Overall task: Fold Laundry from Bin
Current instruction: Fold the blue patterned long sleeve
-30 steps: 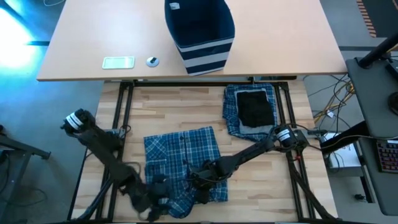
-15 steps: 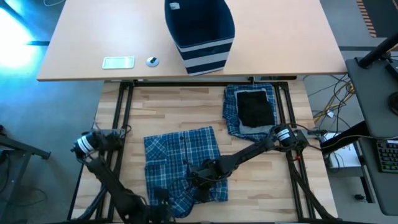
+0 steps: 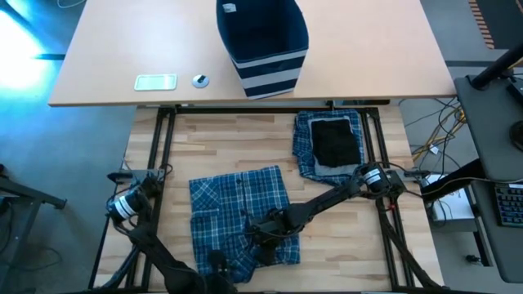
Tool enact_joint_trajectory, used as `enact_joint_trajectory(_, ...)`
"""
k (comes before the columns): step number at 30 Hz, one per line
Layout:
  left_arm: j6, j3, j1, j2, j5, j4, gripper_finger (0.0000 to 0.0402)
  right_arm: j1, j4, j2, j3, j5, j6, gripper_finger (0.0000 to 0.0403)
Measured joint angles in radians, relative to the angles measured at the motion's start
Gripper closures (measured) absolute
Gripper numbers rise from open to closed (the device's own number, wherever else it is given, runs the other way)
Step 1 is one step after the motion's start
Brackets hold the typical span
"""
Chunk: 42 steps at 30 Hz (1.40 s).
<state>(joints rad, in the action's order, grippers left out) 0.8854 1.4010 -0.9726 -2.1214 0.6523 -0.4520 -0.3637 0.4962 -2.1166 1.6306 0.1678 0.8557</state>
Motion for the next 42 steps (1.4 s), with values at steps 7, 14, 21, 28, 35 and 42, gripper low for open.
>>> enact_joint_trajectory(7, 0.046, 0.035, 0.027, -0.057, 0.028, -0.052, 0.0165, 0.000, 0.000, 0.000, 0.000, 0.026, 0.031, 0.0369)
enact_joint_trajectory(14, 0.098, 0.053, 0.020, -0.016, 0.071, -0.238, 0.0376, -0.001, 0.000, 0.000, 0.005, 0.069, -0.005, 0.0369)
enact_joint_trajectory(21, 0.262, -0.060, 0.005, 0.139, 0.084, -0.269, 0.0375, -0.011, 0.009, 0.000, 0.004, 0.069, -0.145, 0.0369)
enact_joint_trajectory(28, 0.332, -0.468, 0.011, 0.378, -0.009, 0.315, 0.0397, -0.011, 0.029, 0.000, 0.007, 0.069, -0.219, 0.0369)
enact_joint_trajectory(35, 0.407, -0.894, 0.028, 0.512, -0.034, 1.010, 0.0400, -0.011, 0.054, 0.000, 0.071, 0.059, -0.256, 0.0366)
enact_joint_trajectory(42, 0.563, -1.055, 0.040, 0.500, -0.077, 1.196, 0.0385, -0.011, 0.165, 0.000, 0.144, 0.012, -0.274, 0.0316)
